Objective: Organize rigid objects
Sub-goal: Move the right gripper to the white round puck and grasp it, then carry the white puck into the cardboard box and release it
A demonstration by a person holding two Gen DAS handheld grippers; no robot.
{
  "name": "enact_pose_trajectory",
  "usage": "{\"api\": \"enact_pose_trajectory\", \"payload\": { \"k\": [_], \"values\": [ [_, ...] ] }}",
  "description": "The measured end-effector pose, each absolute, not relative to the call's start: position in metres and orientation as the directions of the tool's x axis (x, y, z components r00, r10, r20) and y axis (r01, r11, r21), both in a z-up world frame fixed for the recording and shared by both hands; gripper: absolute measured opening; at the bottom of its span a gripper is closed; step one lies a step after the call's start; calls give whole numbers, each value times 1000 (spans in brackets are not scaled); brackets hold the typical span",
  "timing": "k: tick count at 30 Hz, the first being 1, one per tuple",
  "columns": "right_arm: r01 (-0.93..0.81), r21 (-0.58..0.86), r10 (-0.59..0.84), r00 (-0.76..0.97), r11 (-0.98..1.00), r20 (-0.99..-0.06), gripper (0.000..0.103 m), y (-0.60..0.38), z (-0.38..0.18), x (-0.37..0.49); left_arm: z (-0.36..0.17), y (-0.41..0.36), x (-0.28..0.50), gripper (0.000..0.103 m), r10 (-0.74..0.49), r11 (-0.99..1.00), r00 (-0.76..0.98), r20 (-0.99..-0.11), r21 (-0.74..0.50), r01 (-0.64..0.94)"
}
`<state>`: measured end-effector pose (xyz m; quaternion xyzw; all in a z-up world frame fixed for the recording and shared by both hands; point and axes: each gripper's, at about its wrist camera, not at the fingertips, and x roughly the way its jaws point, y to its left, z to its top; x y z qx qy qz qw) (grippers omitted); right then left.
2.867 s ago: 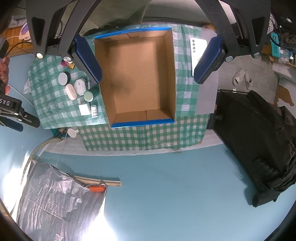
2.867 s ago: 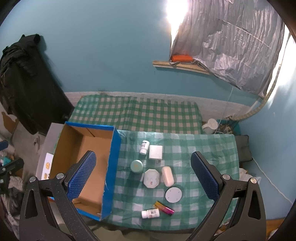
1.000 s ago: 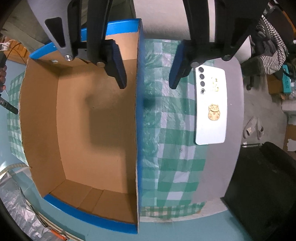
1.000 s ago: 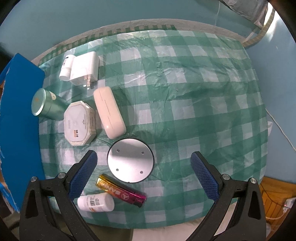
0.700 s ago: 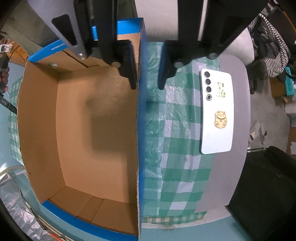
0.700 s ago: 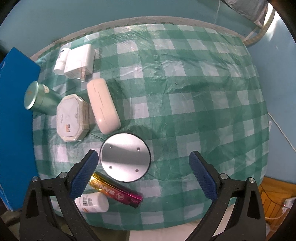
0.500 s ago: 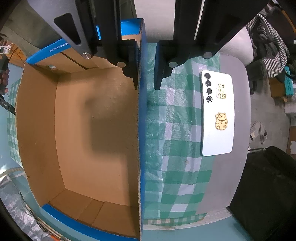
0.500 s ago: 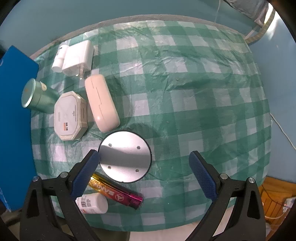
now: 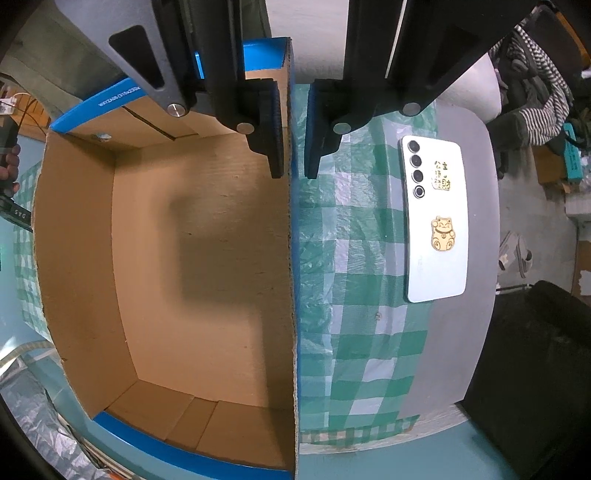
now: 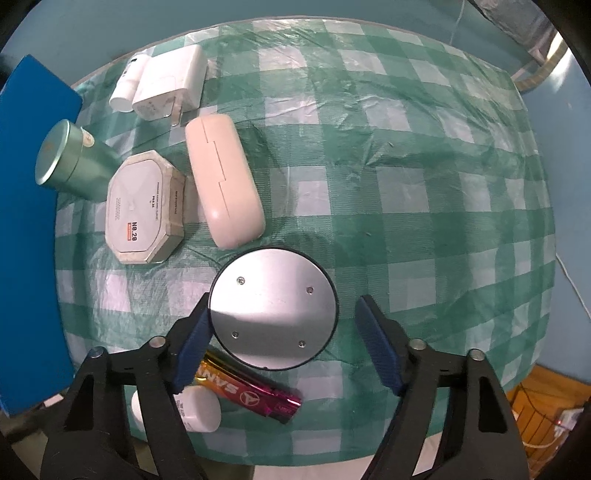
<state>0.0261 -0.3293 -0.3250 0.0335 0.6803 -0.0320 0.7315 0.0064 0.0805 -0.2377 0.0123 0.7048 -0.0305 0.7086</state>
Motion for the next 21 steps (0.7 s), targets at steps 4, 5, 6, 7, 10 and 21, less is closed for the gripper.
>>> {"api": "enact_pose_trajectory", "payload": {
  "k": [4,5,6,7,10,21],
  "values": [
    [66,-13,-18,70,998,-997,62,-325,-330,23,-237,82,7,11,-24,998,3,-1000,-23,61],
    [66,-14,-18,71,998,-997,62,-315,-330,20,-237,81,7,11,-21,998,4,-1000,-21,60],
    [67,-8,-13,70,998,-997,62,-314,-331,21,-236,81,7,11,-20,998,5,-1000,-20,58],
    [69,-1,-6,69,998,-998,62,-313,-331,22,-235,82,6,11,-21,998,6,-1000,-21,57],
    [67,14,9,74,998,-997,62,-310,-328,23,-234,82,5,11,-26,998,7,-1000,-25,57],
    [55,51,46,101,997,-994,62,-290,-291,46,-231,84,4,11,-26,997,17,-1000,-25,74]
  ]
}}
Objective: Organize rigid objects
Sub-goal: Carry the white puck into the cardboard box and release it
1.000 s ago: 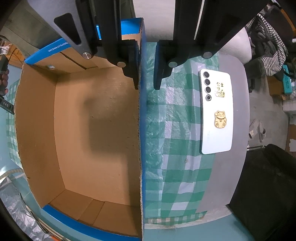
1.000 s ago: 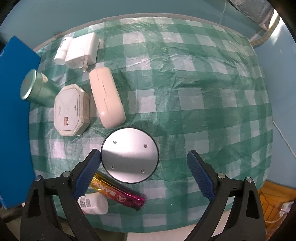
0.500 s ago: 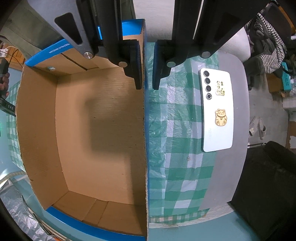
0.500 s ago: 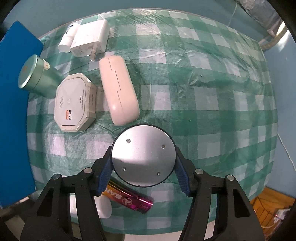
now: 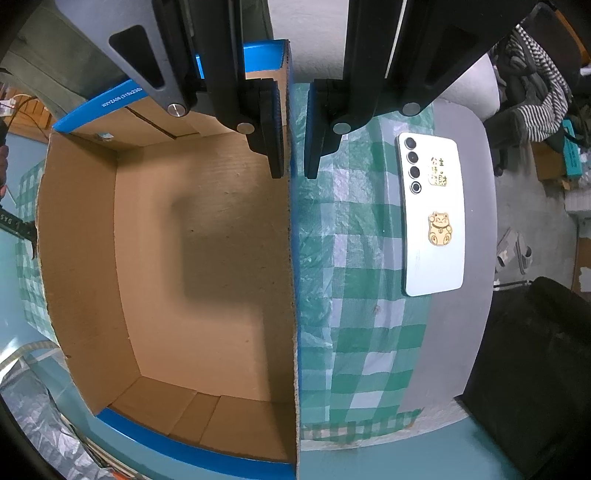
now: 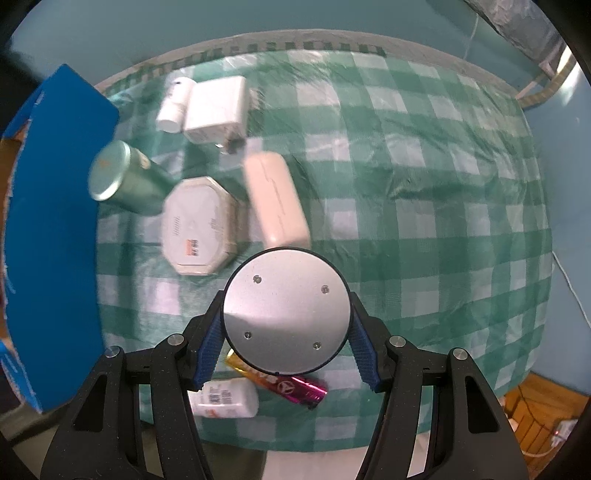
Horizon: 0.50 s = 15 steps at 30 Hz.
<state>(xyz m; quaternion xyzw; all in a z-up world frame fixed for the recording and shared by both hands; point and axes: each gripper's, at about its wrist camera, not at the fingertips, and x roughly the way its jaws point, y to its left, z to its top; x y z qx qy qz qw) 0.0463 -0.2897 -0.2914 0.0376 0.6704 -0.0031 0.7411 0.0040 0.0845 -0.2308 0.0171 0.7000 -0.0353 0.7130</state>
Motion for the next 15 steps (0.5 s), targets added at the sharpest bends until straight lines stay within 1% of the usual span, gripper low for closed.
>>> {"api": "enact_pose_trajectory", "payload": {
  "k": [9,15],
  "values": [
    [8,56,54,123,998,-991,62,-266,-271,65,-230,79,4,11,-14,996,19,-1000,-13,86],
    [-56,72,80,144,996,-986,62,-267,-243,62,-230,82,3,10,-18,997,15,-1000,-17,80]
  ]
}}
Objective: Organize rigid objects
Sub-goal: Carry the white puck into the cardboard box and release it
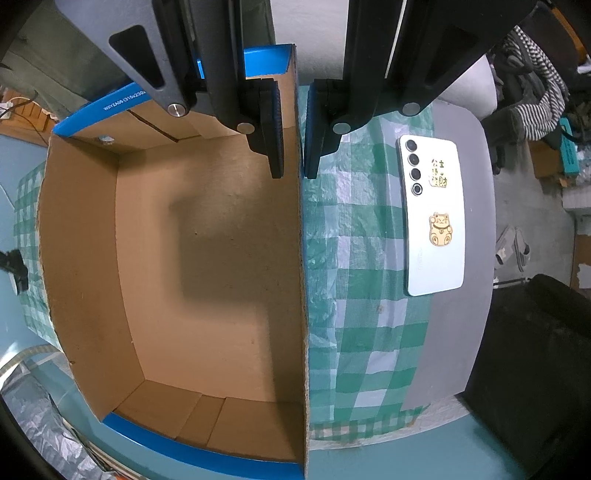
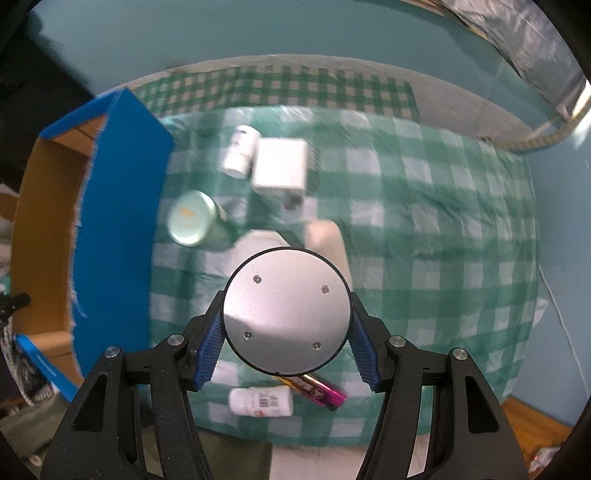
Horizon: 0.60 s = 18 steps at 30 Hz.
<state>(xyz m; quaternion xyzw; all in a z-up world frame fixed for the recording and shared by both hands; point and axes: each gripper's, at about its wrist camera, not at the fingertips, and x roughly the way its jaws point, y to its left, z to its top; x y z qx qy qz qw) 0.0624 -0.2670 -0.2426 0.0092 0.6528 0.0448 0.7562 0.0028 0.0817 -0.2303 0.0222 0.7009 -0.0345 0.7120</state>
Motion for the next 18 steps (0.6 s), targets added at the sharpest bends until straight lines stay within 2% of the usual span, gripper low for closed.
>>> {"api": "enact_pose_trajectory", "payload": {
  "k": [18],
  "values": [
    [-247,107,155,180,963,-971,62,-204,-186,103,-232,85,-1,6,-22,998,6,-1000,-21,67]
  ]
}}
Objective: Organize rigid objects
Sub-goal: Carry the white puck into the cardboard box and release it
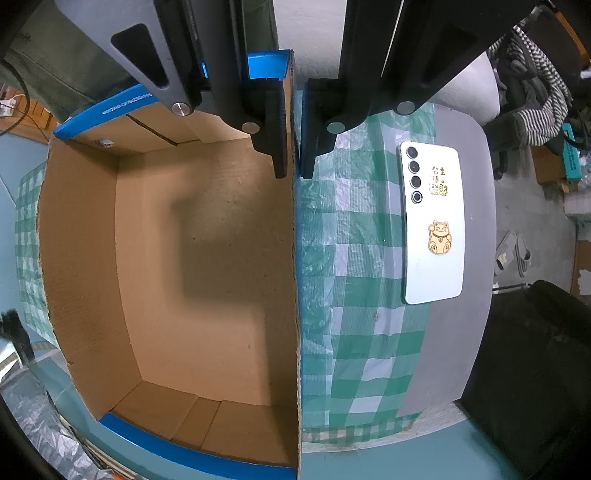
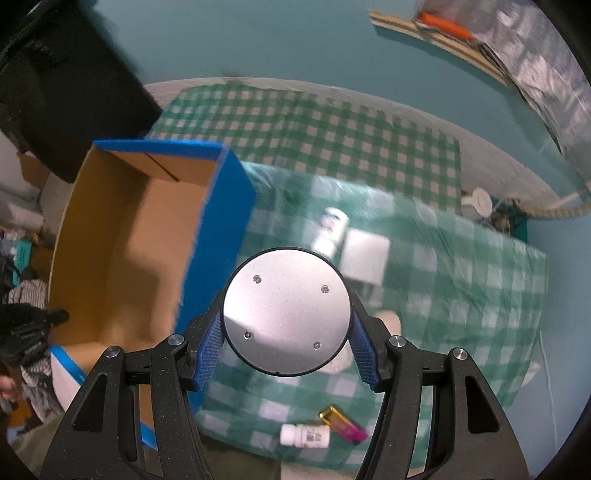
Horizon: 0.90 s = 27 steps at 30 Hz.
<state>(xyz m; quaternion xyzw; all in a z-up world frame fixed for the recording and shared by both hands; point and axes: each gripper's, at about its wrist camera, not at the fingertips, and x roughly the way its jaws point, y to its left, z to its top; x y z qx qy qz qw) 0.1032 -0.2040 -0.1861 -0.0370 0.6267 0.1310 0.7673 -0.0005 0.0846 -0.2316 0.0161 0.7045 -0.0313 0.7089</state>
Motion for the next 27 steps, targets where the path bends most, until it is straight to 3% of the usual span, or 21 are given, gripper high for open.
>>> {"api": "enact_pose_trajectory", "payload": {
  "k": [13,27],
  "values": [
    [-391,84,170,190,917,-967,62,-133,-176,140,-232,85,-2,6,-23,998,5,-1000,-22,63],
    [-439,95,166,127,893,-978,62,-93,-202,153,-233,88,-2,6,-21,998,1,-1000,-21,54]
  ]
}}
